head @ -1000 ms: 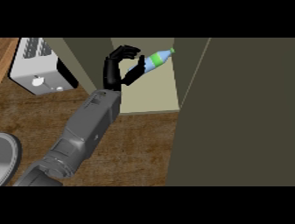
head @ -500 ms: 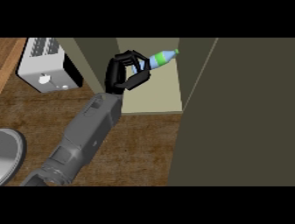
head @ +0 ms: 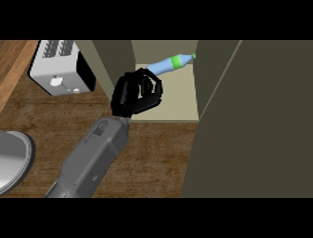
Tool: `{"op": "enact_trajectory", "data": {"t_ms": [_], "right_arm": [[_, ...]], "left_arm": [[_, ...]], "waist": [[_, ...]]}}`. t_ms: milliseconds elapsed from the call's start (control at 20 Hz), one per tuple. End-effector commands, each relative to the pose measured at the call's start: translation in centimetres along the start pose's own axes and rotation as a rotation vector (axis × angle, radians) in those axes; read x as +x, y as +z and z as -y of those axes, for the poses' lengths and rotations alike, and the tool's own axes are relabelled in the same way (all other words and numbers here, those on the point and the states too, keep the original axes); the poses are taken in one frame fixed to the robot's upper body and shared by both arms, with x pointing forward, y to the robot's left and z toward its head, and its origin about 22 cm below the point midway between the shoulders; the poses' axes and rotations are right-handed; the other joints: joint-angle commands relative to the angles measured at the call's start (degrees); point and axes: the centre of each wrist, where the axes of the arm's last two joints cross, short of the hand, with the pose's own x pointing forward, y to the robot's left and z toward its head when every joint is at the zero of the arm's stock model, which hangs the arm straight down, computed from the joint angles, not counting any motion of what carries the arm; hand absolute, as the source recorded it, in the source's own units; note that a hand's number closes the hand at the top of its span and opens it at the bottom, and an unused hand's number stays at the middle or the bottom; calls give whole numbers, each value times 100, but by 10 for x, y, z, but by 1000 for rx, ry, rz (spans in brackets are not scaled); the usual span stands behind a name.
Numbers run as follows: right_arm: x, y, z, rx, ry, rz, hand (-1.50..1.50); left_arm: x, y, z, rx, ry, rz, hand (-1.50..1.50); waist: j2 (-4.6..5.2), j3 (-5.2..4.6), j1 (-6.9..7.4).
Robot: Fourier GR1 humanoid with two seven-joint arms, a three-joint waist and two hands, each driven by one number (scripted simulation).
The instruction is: Pick up the bottled water, place it into the cabinet and close the cabinet
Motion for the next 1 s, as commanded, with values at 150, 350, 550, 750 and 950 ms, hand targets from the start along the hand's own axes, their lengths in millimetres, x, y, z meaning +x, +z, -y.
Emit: {"op": "enact_trajectory", "data": {"t_ms": [150,350,550,750,950], "right_arm": [[25,9,1,27,20,21,-150],[40,10,6,70,20,14,150],[37,6,-2,185,39,4,150],[30,1,-14,339,-44,-35,150],[28,6,-28,413,-88,-27,150]], "left_arm": [[13,69,-12,46,77,18,150],[32,112,-22,46,92,-2,150],[56,144,-28,66,119,20,150],[74,185,-26,87,127,15,150],[94,209,-41,95,98,44,150]], "waist": [[-63,-3,170],[-23,0,98],[12,-5,67],[10,-8,193],[7,-6,98]]}}
